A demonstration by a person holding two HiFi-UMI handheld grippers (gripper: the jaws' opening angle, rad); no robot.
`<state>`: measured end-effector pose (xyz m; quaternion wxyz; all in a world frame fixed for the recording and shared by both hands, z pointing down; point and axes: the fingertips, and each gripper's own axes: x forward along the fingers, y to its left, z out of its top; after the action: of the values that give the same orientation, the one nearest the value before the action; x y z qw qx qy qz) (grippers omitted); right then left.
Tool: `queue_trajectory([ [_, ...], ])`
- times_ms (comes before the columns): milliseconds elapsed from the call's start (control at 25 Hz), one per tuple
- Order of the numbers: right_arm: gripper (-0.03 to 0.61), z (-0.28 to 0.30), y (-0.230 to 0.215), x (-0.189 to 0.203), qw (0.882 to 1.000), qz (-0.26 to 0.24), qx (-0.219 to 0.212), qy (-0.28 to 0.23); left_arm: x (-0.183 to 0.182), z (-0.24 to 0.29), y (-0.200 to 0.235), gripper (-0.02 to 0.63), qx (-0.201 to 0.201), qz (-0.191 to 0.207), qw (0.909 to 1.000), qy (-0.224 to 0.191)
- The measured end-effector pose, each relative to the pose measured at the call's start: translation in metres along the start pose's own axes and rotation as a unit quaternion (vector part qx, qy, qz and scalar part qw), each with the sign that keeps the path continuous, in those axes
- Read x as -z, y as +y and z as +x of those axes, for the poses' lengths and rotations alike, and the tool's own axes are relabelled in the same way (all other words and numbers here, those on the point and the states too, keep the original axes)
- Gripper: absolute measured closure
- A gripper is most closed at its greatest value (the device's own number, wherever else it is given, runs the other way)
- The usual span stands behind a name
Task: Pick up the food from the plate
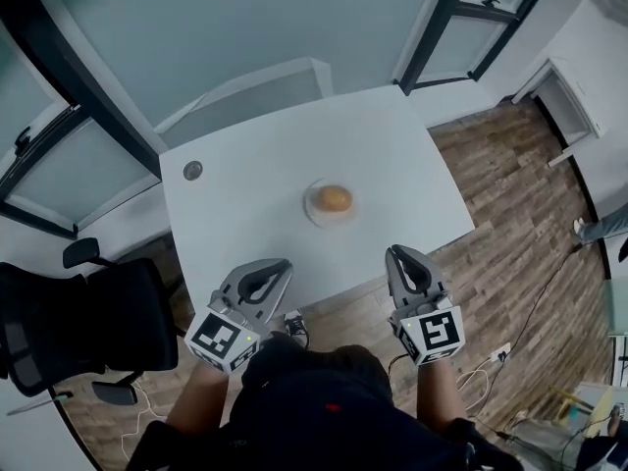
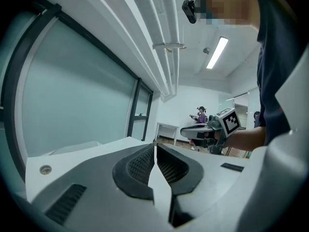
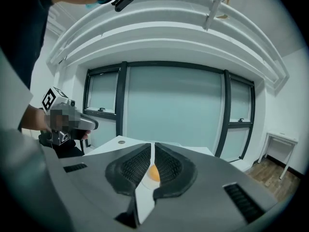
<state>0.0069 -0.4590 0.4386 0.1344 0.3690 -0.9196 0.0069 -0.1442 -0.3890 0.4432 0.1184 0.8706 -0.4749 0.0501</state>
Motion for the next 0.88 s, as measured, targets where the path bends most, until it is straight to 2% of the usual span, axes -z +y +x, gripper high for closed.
queue_trajectory([
  [280, 0.536, 0.076, -0.004, 0.011, 0.999, -0.004, -0.023, 0.040, 0.008, 0.002, 0.052, 0.580, -0.019, -0.027, 0.9994, -0.005],
  [320, 0.513, 0.086, -0.005, 0.014, 0.998, -0.004, -0.031, 0.045, 0.010, 0.003, 0.056, 0.580, -0.024, -0.029, 0.9993, -0.003],
  [400, 0.404, 0.106, -0.007, 0.024, 0.996, -0.010, -0.057, 0.063, 0.011, 0.007, 0.061, 0.580, -0.036, -0.033, 0.9988, -0.001],
  [600, 0.292, 0.151, -0.015, 0.058, 0.983, -0.077, -0.120, 0.115, 0.012, 0.018, 0.062, 0.580, -0.088, -0.045, 0.9951, 0.007],
  [680, 0.258, 0.167, -0.019, 0.076, 0.975, -0.103, -0.142, 0.139, 0.017, 0.024, 0.063, 0.580, -0.105, -0.058, 0.9928, 0.011],
  [880, 0.226, 0.210, -0.027, 0.131, 0.956, -0.137, -0.181, 0.186, 0.038, 0.033, 0.062, 0.580, -0.140, -0.084, 0.9861, 0.029],
])
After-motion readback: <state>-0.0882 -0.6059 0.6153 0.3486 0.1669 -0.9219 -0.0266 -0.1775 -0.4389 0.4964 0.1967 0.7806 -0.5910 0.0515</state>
